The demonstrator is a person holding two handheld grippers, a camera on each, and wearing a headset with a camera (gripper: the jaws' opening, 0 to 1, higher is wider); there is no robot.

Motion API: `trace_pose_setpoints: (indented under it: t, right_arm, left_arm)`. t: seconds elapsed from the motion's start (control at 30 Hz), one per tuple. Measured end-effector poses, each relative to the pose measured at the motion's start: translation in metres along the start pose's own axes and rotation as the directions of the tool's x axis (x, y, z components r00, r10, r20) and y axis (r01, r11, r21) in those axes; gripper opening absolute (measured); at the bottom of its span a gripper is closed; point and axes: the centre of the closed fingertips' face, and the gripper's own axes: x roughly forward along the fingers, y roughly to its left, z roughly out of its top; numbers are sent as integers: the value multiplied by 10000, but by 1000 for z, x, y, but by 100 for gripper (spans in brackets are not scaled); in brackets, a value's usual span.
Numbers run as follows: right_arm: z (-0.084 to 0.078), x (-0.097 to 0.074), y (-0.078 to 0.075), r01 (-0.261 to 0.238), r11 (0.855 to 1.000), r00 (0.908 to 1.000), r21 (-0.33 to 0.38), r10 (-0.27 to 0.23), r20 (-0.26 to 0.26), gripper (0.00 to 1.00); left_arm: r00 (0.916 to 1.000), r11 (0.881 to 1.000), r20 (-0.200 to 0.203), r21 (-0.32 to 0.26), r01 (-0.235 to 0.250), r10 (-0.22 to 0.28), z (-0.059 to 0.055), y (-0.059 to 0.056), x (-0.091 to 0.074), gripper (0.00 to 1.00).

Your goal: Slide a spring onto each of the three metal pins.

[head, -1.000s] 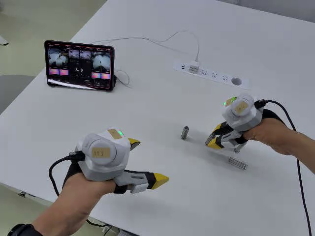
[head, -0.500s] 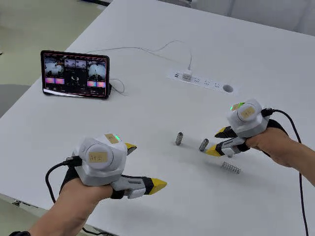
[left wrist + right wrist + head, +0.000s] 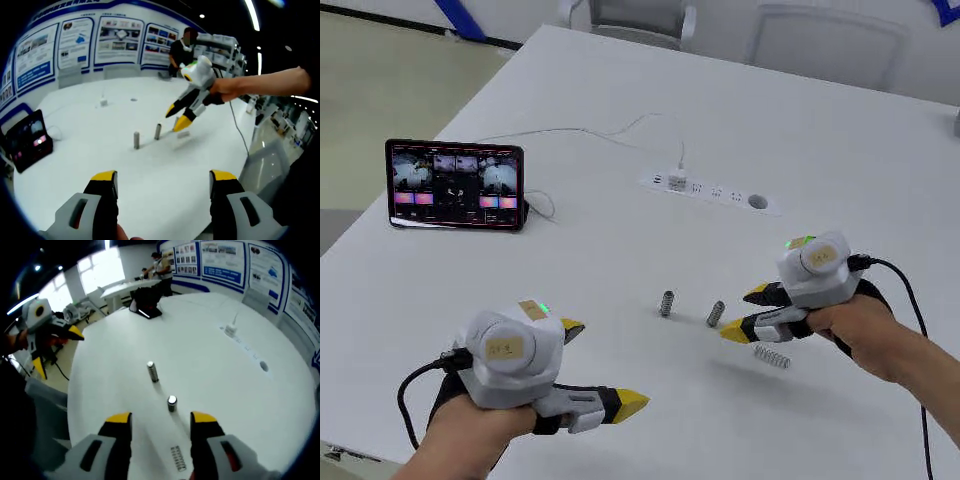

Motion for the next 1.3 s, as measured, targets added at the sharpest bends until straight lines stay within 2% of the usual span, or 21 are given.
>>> trace_pose_setpoints:
  t: [0.13,0.47,0.57,0.67,0.8,1.03,1.3]
  right_arm:
    - [-1,-7,4,65,9988,9987,492,-90,498,50]
    - [-17,-25,20,320,9932,9942,1118,-431,984,57]
    - [-18,-29,26,384,9877,9886,1518,-597,1385,58]
    - [-23,-32,32,387,9843,9860,1721,-656,1532,59]
    - [-28,-39,39,338,9765,9776,2130,-766,1961,61]
    - [-48,-46,49,385,9759,9792,2146,-797,1865,65]
    - [-61,-62,57,532,9660,9698,2530,-1104,2173,67]
  left_arm:
    - [10000,10000,25,36,17,-17,2,-1,0,76]
    - [10000,9999,-2,104,56,-56,6,-5,2,77]
    - [10000,9999,-19,120,49,-49,6,-6,3,78]
    - [9999,9998,-78,173,82,-81,5,-7,3,78]
    - [9998,9997,-120,204,130,-127,4,-9,5,78]
    - [9996,9993,-123,279,247,-244,7,-13,8,78]
    - [9992,9989,-179,275,368,-363,5,-19,16,78]
